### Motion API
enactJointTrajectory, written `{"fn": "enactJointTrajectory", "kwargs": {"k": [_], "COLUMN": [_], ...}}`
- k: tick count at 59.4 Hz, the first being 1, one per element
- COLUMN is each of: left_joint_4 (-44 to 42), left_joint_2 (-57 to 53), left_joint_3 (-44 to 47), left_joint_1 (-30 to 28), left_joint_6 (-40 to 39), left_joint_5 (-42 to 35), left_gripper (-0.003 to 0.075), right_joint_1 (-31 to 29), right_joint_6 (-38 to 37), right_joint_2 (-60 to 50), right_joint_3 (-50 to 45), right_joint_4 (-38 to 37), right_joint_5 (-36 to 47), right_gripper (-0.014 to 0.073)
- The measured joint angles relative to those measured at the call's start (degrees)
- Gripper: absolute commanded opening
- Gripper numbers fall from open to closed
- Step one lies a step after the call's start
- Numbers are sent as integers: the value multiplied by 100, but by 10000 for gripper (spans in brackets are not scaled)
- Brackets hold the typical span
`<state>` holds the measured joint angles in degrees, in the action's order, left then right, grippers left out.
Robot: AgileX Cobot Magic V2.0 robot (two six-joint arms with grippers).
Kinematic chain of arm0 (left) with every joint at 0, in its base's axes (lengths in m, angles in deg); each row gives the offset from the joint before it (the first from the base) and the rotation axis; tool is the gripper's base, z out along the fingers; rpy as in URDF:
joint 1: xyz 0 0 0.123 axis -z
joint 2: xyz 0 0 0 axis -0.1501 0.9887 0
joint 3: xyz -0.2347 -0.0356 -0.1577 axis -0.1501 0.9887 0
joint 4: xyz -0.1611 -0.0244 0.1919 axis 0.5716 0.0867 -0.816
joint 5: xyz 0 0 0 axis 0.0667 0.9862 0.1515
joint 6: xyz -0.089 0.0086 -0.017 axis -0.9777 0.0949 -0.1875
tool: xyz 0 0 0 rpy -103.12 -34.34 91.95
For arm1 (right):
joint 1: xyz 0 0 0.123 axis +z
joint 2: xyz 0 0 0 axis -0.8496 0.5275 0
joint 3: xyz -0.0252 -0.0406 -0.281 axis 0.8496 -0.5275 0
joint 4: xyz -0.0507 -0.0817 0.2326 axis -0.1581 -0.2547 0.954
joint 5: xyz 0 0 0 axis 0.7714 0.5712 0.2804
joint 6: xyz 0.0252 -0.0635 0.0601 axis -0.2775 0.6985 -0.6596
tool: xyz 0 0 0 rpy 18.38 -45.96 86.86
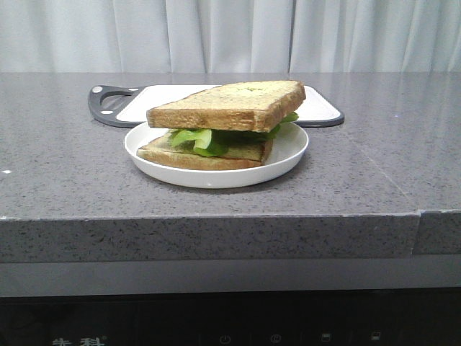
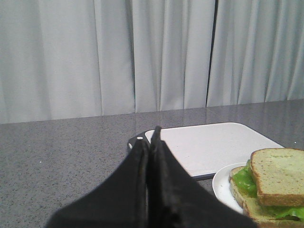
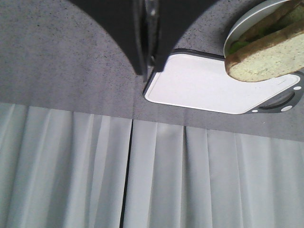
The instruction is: Left arm grabs bread, right arm adds lettuce
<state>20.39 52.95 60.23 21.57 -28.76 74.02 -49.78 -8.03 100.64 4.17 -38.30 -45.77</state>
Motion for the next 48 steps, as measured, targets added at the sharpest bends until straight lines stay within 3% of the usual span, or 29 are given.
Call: {"fn": "enactJointTrajectory", "kwargs": {"k": [36, 39, 48], "left_joint_4": [-224, -703, -2868], "left_joint_2": [0, 0, 0], "left_joint_3": [23, 23, 55], "left_joint_1": [0, 0, 0], "left_joint_6": [-90, -488, -2849], "left_joint_5": [-7, 18, 66], "left_gripper": [-21, -20, -21], "right_joint_1": [0, 0, 0], "right_joint_6": [0, 0, 9], "right_joint_2": [0, 0, 0], "right_joint_3": [0, 0, 0], "right_joint_4": [0, 0, 0], "right_joint_5": [27, 27, 27], "right_gripper": [-61, -61, -61]}}
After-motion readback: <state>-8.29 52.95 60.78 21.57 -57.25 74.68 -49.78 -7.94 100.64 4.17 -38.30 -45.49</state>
